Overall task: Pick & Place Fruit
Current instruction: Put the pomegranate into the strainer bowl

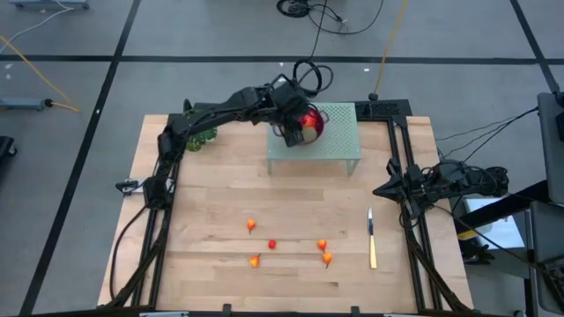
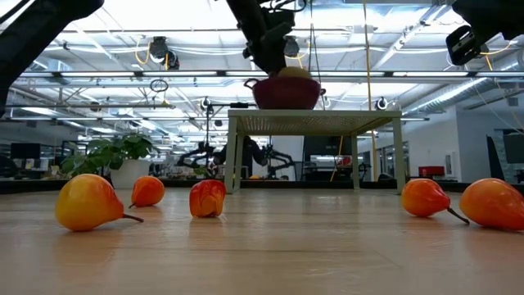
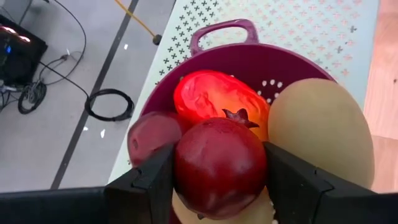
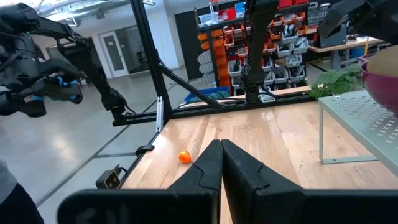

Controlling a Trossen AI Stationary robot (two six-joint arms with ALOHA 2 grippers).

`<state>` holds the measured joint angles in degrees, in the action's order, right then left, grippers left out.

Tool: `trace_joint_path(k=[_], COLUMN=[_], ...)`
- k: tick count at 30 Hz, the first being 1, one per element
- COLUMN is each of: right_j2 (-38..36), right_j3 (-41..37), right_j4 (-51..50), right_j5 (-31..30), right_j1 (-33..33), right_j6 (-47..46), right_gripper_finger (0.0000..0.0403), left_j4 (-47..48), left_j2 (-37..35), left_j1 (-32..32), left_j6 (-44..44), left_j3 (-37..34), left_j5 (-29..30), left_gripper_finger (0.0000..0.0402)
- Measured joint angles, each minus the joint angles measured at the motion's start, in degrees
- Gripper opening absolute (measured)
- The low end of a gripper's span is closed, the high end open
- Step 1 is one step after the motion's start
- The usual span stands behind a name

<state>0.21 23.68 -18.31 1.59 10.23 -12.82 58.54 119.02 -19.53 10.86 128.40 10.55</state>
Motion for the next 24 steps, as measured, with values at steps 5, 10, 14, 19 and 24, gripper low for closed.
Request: trace_joint_path(k=[5,10,14,19,24], right_j2=[0.0,0.0,0.0,0.0,0.0], right_j3=[0.0,0.0,0.0,0.0,0.0], right_j4=[0.0,0.0,0.0,0.0,0.0], right_j5=[0.0,0.0,0.0,0.0,0.0], right_j1=[0.0,0.0,0.0,0.0,0.0], right_j6=[0.0,0.0,0.0,0.0,0.0], right_gripper_finger=[0.0004,0.0004,0.0004,0.0004,0.0004], left_j4=[0.1,0.3,0.4,0.5,0.4], left_j2=[0.0,0.0,0.0,0.0,0.0], left_j1=[0.0,0.0,0.0,0.0,0.0], left_j6=[0.2,0.0,-0.5,-0.6,-0.6], left_j3=[0.0,0.0,0.0,0.0,0.0], left_j5=[0.0,0.0,0.0,-0.2,-0.6], left_gripper_finger=[0.0207,0.0207,0.0207,0.0208,0.0224])
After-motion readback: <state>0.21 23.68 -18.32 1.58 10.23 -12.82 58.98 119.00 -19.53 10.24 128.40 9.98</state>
